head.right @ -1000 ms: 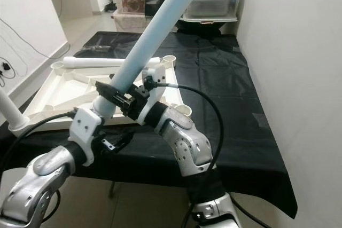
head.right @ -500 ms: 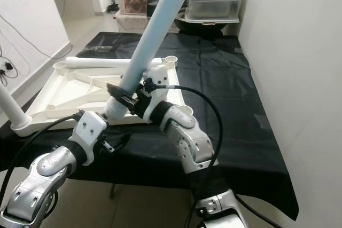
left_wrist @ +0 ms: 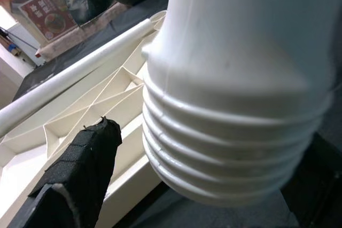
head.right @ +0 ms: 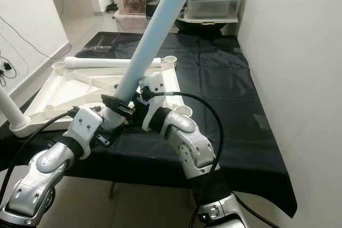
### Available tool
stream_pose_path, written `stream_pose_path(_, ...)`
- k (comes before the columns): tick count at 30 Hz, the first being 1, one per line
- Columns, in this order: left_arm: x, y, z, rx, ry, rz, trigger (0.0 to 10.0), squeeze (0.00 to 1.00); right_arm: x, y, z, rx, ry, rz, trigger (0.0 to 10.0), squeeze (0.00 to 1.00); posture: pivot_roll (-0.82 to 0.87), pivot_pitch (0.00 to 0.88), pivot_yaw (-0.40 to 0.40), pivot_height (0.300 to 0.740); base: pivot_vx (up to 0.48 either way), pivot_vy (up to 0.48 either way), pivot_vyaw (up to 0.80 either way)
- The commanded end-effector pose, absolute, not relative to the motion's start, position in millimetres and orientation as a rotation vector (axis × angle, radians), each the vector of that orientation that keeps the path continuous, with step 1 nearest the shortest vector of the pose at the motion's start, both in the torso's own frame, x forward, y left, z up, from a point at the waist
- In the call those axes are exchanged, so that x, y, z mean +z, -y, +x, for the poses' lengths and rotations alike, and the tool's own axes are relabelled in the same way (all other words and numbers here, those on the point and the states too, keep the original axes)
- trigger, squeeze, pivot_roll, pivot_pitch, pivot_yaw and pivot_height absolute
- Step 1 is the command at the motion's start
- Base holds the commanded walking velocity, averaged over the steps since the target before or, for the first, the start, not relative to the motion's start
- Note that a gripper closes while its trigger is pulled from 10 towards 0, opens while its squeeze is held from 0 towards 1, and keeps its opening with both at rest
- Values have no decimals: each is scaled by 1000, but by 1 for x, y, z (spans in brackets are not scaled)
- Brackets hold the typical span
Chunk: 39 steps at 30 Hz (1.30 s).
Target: Building children table
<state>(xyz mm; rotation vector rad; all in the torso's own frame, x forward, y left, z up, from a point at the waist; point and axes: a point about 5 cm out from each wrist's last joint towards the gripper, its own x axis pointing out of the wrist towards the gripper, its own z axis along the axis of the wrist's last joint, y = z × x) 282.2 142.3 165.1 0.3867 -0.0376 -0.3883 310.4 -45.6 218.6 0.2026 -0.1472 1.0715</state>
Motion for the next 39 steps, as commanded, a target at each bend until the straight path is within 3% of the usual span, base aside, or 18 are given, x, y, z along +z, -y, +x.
stream_pose_path(1,168,-146,285,-364,49,405,10000,0,218,42,306,1106,142,204,0,0,12,19,28,740,0,0,0)
stream_pose_path(16,168,-119,288,-468,82,347,10000,0,216,35,300,1116,132,222,0,0,12,19,28,740,0,0,0)
stream_pose_path(17,167,-117,289,-470,84,345,9020,0,217,35,300,1117,132,221,0,0,12,19,28,740,0,0,0)
stream_pose_path(18,167,-116,289,-471,85,344,3490,0,217,35,300,1118,131,221,0,0,12,19,28,740,0,0,0)
stream_pose_path(19,167,-116,289,-471,88,342,157,0,217,35,300,1118,131,221,0,0,12,19,28,740,0,0,0)
stream_pose_path(21,166,-115,290,-471,90,343,0,0,217,36,300,1117,131,220,0,0,12,19,28,740,0,0,0)
stream_pose_path(32,167,-117,291,-453,108,364,0,0,218,37,301,1085,134,239,0,0,10,22,30,740,0,0,0)
stream_pose_path(33,165,-117,290,-456,101,372,8118,0,219,38,304,1063,140,265,10000,0,11,22,29,740,0,0,0)
stream_pose_path(34,163,-116,289,-458,98,375,10000,0,221,40,307,1042,145,287,10000,0,11,22,29,740,0,0,0)
stream_pose_path(35,163,-116,289,-458,98,375,10000,0,221,40,307,1042,145,287,10000,0,11,22,29,740,0,0,0)
stream_pose_path(36,162,-117,288,-458,95,375,10000,0,223,41,309,1028,149,305,10000,1000,12,22,29,740,0,0,0)
stream_pose_path(39,161,-117,287,-460,93,383,10000,0,224,42,310,1020,153,309,10000,1000,12,22,29,740,0,0,0)
